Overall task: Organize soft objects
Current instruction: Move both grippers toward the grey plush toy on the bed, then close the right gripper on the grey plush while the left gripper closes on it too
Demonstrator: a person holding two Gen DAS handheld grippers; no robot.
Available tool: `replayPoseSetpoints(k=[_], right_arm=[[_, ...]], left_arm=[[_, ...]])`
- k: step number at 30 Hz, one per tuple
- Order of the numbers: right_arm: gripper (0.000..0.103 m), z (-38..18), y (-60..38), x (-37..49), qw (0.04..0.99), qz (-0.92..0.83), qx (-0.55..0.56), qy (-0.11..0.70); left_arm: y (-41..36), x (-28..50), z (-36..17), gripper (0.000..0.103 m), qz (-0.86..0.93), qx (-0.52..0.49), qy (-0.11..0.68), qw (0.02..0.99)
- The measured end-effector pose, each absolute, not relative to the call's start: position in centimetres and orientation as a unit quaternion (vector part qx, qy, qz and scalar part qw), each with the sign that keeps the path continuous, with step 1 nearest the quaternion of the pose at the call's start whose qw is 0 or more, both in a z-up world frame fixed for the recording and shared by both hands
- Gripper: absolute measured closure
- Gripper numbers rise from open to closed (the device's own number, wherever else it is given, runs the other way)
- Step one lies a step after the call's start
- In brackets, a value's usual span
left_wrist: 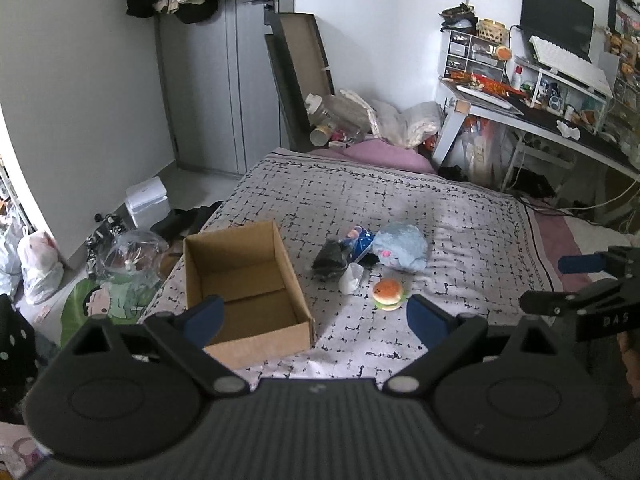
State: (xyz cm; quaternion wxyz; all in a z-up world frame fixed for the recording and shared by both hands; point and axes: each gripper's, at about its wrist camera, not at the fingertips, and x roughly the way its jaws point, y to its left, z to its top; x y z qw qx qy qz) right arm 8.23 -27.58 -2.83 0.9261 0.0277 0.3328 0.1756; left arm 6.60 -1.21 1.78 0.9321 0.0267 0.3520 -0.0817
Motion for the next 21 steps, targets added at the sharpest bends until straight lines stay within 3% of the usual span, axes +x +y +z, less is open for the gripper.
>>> replayPoseSetpoints(k=[11,19,21], right_arm=[[0.001,-3.7,-28.4,10.3,0.931,0.163,0.02,0.325],[0.016,-4.9,-29.2,12.6,0.928,0.161,0.032,0.335],[0.025,-5.2,-29.5,13.1,0.929,0.155,0.04,0.333]], left_arm=[[-1.2,10.3,0.9,0.006,-0.098,0.006,0.35,0.932],[-2.4,13.9,0.3,0.006,-0.09,0.016,0.352,0.932],[-2.5,14.9,0.2,0.006,-0.079,0.015,0.349,0.934]])
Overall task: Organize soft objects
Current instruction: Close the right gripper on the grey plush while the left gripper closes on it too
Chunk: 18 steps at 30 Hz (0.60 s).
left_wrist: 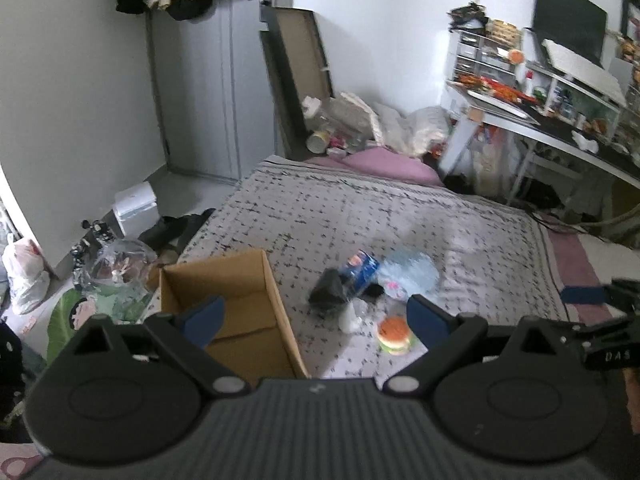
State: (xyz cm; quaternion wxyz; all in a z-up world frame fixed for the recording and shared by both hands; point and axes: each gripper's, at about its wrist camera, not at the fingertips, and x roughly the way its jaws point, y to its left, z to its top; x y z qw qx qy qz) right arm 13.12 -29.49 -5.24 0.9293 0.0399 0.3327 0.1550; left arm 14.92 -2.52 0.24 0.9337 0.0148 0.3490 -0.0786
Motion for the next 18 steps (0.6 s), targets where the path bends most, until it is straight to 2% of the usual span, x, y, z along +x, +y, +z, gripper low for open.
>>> replayPoseSetpoints(k=[6,12,14,18], right_arm=[[0.046,-6.6,-30.6,15.5,0.928,0.143,0.06,0.34],[0.059,-7.9,-31.4,17.8,0.926,0.134,0.072,0.344],[0.06,-8.1,-31.6,18.5,0.929,0.13,0.073,0.339],[0.066,-9.0,-31.5,20.4,0.928,0.137,0.078,0.338]], left_arm=[[-3.6,17.6,0.0,0.006,-0.075,0.005,0.341,0.937],[-4.5,20.5,-1.8,0.009,-0.073,-0.028,0.36,0.93],[-4.9,21.5,-2.4,0.01,-0.074,-0.035,0.362,0.929],[-5.7,23.1,-3.7,0.017,-0.075,-0.046,0.371,0.924]])
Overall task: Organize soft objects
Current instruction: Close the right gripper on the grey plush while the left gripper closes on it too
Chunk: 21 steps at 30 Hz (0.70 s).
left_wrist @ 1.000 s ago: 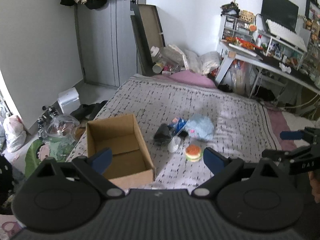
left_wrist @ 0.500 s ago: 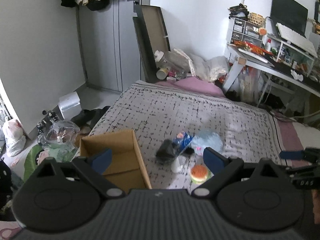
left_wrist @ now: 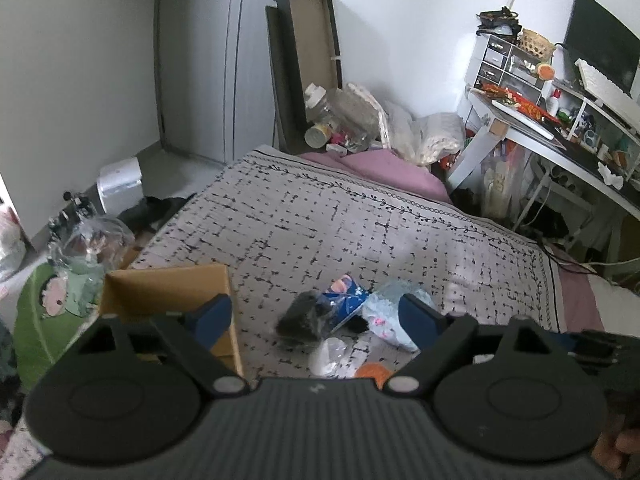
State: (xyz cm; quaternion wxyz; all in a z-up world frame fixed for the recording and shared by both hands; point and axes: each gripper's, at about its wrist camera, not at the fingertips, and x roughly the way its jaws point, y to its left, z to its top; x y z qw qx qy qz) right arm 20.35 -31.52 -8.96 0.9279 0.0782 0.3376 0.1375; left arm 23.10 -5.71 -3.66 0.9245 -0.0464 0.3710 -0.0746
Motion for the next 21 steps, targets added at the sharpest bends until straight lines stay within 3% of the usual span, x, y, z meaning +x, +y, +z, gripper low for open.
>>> replayPoseSetpoints(k=[3,11,18,21], right_arm=[[0.069,-9.8,-30.9,21.8,0.926,0.149,0.068,0.341],[0.069,-12.2,-29.2,25.1,0.923,0.167,0.045,0.345],[0.067,-14.7,-27.4,27.1,0.924,0.179,0.026,0.336],[0.059,-15.7,-26.5,27.6,0.926,0.175,0.012,0.334]], left_arm=[[-5.9,24.6,-4.5,0.029,-0.077,-0.072,0.383,0.918],[-6.0,28.5,-8.5,0.05,-0.062,-0.116,0.441,0.888],[-6.9,30.9,-12.1,0.052,-0.064,-0.121,0.471,0.871],[-7.3,31.6,-13.4,0.052,-0.064,-0.125,0.475,0.868]])
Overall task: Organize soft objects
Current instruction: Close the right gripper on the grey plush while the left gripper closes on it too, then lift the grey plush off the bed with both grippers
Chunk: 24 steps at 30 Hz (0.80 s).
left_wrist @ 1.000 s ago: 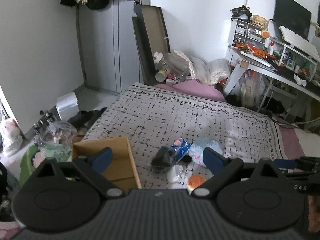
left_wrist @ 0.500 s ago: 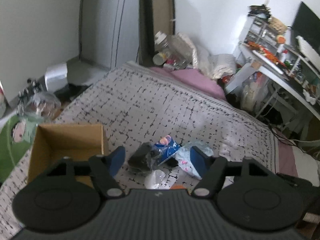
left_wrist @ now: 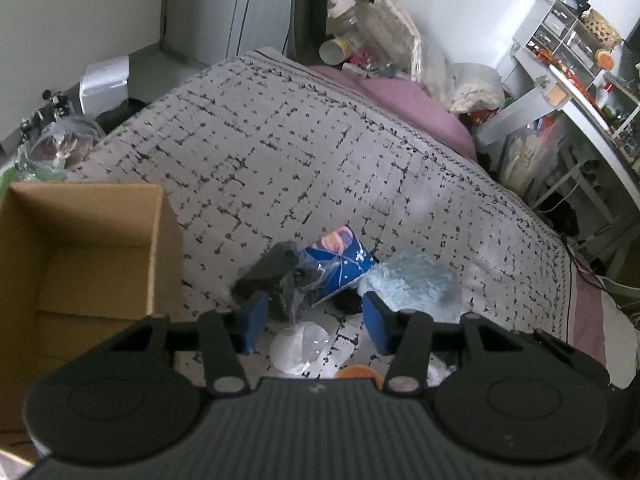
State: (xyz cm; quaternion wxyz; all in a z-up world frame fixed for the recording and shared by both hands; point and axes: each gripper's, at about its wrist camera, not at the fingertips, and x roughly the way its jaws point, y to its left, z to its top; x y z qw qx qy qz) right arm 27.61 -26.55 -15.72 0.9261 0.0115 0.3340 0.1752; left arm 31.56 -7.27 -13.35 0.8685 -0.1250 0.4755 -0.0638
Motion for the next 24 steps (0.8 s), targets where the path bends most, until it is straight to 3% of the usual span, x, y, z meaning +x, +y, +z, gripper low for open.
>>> replayPoseSetpoints(k=[10,13,15,24], right_arm=[[0.05,-18.2,-25.9,29.4,0.928,0.142,-0.007,0.343],[0.056,-18.5,-26.5,30.3,0.929,0.133,0.005,0.346],[0.066,-18.5,-27.2,31.0,0.928,0.128,0.022,0.348],[0.081,-18.8,-32.6,33.3,0.905,0.123,0.169,0.369]], left_arm=[[-7.4,32.3,-15.4,0.052,-0.053,-0.137,0.481,0.865],[-7.8,32.7,-15.3,0.052,-0.051,-0.132,0.474,0.869],[-8.2,32.9,-15.2,0.052,-0.058,-0.126,0.471,0.871],[-11.4,34.2,-15.4,0.052,-0.092,-0.09,0.466,0.875]])
